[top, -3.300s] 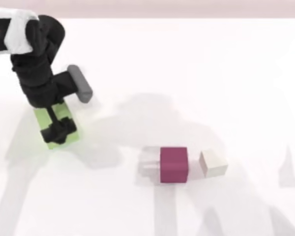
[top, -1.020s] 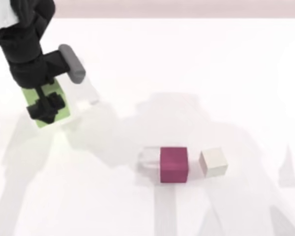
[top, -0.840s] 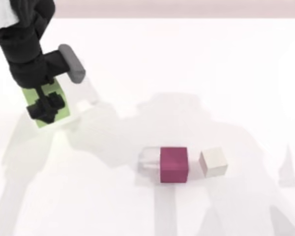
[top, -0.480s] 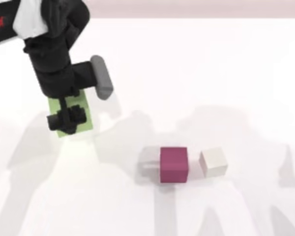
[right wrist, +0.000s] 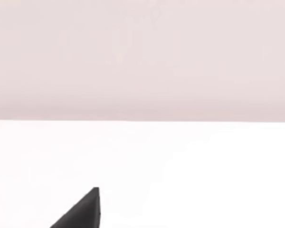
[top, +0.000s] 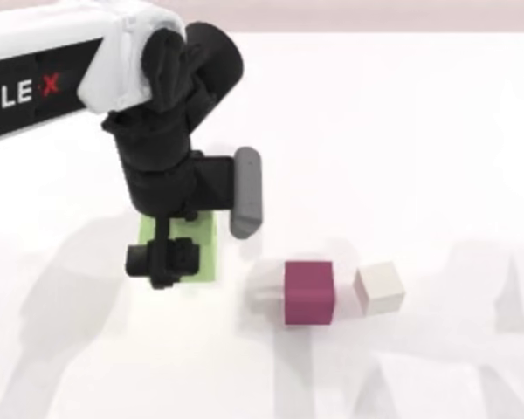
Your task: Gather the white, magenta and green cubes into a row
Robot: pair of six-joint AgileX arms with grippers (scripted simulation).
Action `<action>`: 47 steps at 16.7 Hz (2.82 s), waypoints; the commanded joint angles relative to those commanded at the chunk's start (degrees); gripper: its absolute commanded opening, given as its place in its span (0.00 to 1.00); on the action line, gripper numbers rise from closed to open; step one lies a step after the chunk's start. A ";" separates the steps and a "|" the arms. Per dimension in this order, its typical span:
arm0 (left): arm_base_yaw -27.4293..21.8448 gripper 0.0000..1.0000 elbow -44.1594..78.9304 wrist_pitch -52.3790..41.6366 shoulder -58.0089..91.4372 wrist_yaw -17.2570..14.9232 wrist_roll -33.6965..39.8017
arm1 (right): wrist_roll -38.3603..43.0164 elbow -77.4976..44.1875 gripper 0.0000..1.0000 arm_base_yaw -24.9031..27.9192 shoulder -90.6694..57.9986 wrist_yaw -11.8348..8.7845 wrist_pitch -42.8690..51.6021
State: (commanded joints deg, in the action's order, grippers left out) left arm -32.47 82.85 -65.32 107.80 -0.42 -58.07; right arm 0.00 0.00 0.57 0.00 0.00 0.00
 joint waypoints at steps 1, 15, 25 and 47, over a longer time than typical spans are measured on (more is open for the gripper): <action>0.00 0.00 0.00 0.00 0.00 0.00 0.00 | 0.00 0.00 1.00 0.00 0.00 0.00 0.00; -0.47 0.00 -9.46 14.71 5.25 -0.03 0.39 | 0.00 0.00 1.00 0.00 0.00 0.00 0.00; -0.47 0.75 -9.46 14.71 5.25 -0.03 0.39 | 0.00 0.00 1.00 0.00 0.00 0.00 0.00; 0.74 1.00 0.60 -0.08 0.52 0.00 0.48 | 0.00 0.00 1.00 0.00 0.00 0.00 0.00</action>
State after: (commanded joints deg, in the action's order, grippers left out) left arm -31.73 83.45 -65.39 108.32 -0.43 -57.59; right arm 0.00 0.00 0.57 0.00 0.00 0.00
